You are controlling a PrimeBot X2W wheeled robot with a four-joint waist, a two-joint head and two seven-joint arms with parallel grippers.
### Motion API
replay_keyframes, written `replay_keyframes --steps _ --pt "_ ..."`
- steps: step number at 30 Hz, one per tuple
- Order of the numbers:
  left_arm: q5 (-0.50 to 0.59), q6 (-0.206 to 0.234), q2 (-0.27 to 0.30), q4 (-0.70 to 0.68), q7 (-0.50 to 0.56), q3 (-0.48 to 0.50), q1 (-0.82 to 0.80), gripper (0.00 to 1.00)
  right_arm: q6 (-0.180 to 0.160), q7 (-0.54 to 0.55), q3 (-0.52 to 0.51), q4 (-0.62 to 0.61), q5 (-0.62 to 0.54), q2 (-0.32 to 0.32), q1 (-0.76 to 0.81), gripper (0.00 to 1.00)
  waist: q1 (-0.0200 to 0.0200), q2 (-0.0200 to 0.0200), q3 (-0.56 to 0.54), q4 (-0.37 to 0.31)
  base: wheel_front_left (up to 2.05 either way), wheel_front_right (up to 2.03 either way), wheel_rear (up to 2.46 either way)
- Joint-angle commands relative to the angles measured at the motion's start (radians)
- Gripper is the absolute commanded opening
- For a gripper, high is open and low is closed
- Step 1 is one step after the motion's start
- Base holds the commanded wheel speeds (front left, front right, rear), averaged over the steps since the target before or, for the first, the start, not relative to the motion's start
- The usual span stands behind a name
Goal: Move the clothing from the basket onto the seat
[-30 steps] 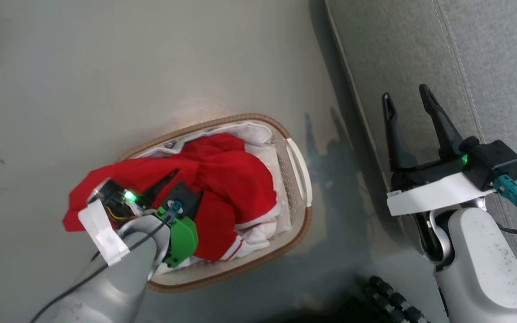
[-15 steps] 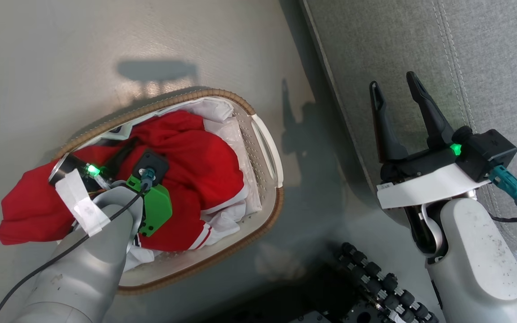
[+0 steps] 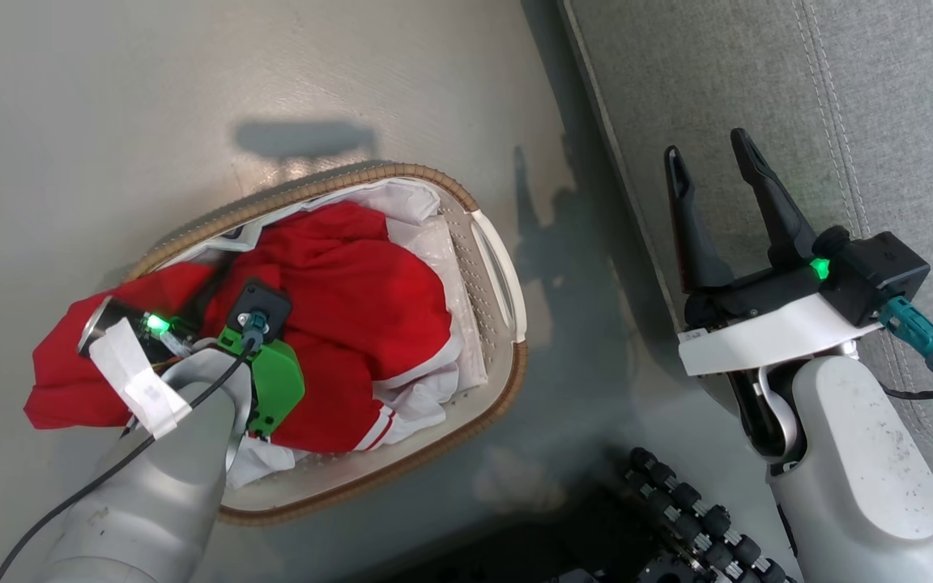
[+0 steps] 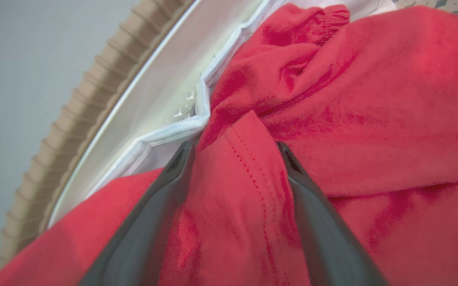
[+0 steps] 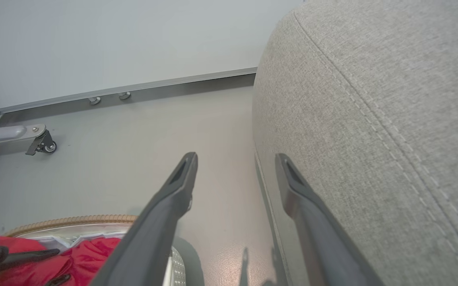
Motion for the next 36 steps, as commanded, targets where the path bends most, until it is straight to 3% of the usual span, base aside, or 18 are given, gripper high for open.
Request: replay_keyframes --steps 1,2,4,5,13,23,36 --pt "-0.006 0.004 0.006 0.002 0.001 0.005 0.018 1.00 -0.001 -0.005 0.001 0.004 -0.004 -0.003 -0.007 1.00 -0.0001 0.0000 -0.009 0.007 0.00 0.00 0.00" --pt "-0.009 0.003 0.007 0.004 0.001 0.005 0.020 0.89 -0.001 -0.005 0.003 0.004 -0.005 -0.003 -0.007 1.00 -0.0001 0.0000 -0.011 0.008 0.00 0.00 0.00" --pt "-0.017 0.000 0.004 0.008 0.001 0.006 0.025 0.49 -0.001 -0.005 0.004 0.006 -0.006 -0.003 -0.004 1.00 -0.0001 0.0000 -0.017 0.010 0.00 0.00 0.00" --pt "-0.019 -0.001 0.001 0.009 0.001 0.005 0.028 0.39 -0.001 -0.005 0.005 0.007 -0.007 -0.003 -0.002 1.00 -0.0001 0.0000 -0.021 0.011 0.00 0.00 0.00" --pt "-0.062 -0.012 -0.016 -0.037 0.001 0.022 0.088 0.00 -0.001 -0.005 0.005 0.021 -0.026 -0.003 0.027 1.00 -0.0001 0.0000 -0.079 0.026 0.00 0.00 0.00" --pt "-0.103 -0.033 -0.026 -0.207 0.000 0.037 0.202 0.00 -0.001 -0.005 -0.010 0.038 -0.074 -0.003 0.072 1.00 -0.0001 0.0000 -0.211 0.073 0.00 0.00 0.00" --pt "-0.108 -0.073 -0.035 -0.483 0.000 0.042 0.369 0.00 -0.001 -0.005 -0.055 0.067 -0.160 -0.003 0.183 1.00 -0.0001 0.0000 -0.466 0.171 0.00 0.00 0.00"
